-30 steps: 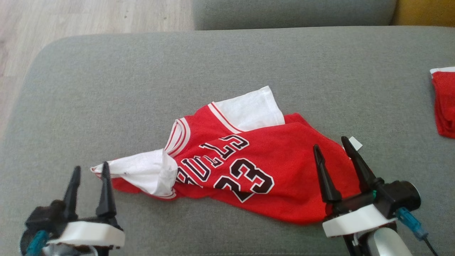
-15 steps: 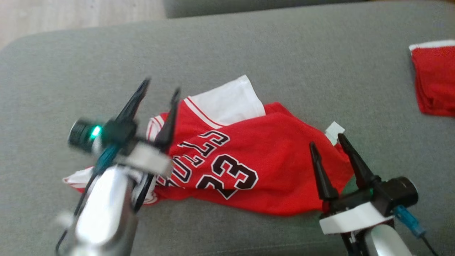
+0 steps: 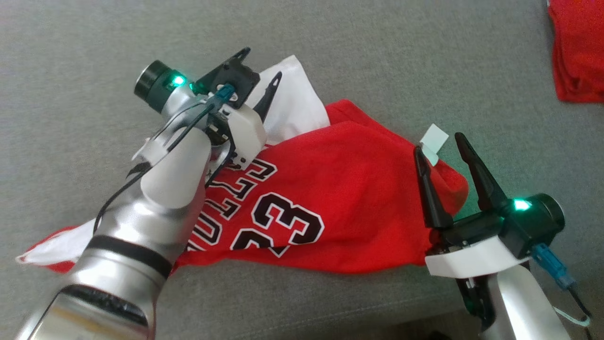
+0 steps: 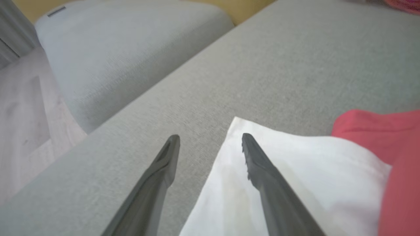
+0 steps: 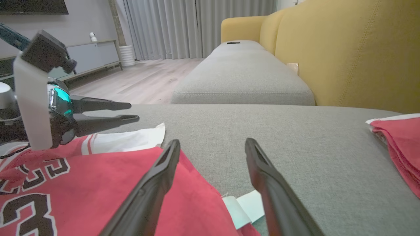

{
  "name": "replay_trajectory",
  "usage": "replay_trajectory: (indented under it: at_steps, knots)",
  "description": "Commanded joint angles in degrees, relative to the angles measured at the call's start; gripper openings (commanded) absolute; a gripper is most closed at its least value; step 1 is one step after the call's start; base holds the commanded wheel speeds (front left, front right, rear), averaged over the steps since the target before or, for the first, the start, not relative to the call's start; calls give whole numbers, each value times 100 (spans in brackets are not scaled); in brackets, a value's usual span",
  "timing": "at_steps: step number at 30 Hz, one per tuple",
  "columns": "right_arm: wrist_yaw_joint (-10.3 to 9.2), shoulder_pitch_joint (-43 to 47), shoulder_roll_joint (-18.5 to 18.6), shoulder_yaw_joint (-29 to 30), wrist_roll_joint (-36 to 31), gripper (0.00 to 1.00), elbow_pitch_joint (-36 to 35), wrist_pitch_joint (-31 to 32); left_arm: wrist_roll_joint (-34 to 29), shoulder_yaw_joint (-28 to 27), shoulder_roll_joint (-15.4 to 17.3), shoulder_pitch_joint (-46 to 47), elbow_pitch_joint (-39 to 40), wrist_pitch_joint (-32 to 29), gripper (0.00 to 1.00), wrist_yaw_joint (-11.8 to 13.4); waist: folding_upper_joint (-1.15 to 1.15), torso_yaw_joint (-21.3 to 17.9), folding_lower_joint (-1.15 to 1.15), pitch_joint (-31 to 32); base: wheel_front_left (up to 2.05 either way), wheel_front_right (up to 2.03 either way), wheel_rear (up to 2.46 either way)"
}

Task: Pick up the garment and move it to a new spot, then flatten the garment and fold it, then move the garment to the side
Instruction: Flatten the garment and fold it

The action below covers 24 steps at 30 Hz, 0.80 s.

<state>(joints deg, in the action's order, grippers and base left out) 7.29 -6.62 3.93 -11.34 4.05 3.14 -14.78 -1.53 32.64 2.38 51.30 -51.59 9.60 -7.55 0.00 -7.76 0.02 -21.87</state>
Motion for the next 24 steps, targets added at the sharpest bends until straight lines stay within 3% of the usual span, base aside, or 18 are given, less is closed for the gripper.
replay_trajectory:
  at_steps: [1,14,15,16,17,20,24]
  knots:
    - [20,-106,5,-139,-27,100,-202,-22,74,-11,67,287,30,5,100,8,0,-139,-2,-158,0,0,0]
    - [20,-195,-59,-142,-58,100,-307,-22,1364,1096,51,1063,-891,75,100,7,0,-295,-2,-494,0,0,0]
    - [20,-195,-61,-135,-60,100,-310,-22,1457,1240,51,1053,-907,45,83,7,0,-298,-2,-494,0,0,0]
    - [20,-191,-63,-123,-64,100,-313,-22,1549,1392,51,1045,-914,15,22,7,0,-293,-2,-491,0,0,0]
    - [20,-185,-65,-106,-68,100,-315,-22,1646,1555,51,1033,-918,-26,0,7,0,-278,-2,-483,0,0,0]
    - [20,-145,-69,-27,-98,100,-330,-22,1840,1935,65,1092,-990,-38,0,7,0,-187,-2,-420,0,0,0]
    - [20,-53,-71,14,-136,100,-353,-22,2141,1873,183,1228,-973,363,0,7,0,-6,-2,-255,0,0,0]
